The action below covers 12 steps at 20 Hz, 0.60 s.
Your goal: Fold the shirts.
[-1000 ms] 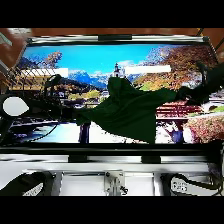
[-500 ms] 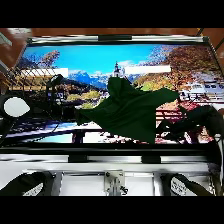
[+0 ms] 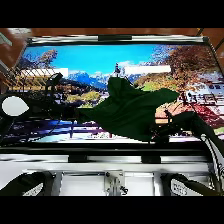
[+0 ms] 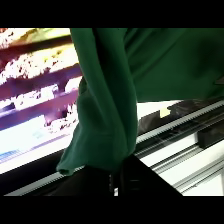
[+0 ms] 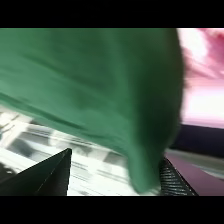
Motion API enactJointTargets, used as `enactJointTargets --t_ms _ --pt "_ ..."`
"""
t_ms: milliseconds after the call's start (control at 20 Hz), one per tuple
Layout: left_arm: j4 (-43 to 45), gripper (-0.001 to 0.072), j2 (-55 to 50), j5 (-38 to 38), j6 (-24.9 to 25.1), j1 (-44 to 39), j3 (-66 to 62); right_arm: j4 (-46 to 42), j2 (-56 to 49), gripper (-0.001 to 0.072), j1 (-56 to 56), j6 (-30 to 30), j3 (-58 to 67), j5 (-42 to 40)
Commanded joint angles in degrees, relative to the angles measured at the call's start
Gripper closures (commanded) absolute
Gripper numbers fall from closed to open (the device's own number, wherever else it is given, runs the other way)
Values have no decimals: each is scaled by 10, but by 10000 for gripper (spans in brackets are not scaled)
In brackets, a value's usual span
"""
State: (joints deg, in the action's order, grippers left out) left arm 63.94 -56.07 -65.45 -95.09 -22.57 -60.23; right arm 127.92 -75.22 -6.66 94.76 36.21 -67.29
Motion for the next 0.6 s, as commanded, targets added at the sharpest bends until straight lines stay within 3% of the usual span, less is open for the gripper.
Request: enactJointTargets --t_ms 0,50,100,350,450,550 --pt "-1 671 0 5 18 0 -10 44 -19 216 37 3 -3 76" --pt "0 671 0 5 26 1 -12 49 -19 537 37 3 2 78" --pt "1 671 0 5 35 2 -14 51 -19 646 35 9 14 70" --pt "10 671 7 7 111 34 -134 30 63 647 34 151 223 -76" --pt "12 672 20 44 126 59 -258 -32 125 646 34 175 384 -77" --pt "12 671 41 136 126 70 -394 -93 184 646 34 181 560 -18"
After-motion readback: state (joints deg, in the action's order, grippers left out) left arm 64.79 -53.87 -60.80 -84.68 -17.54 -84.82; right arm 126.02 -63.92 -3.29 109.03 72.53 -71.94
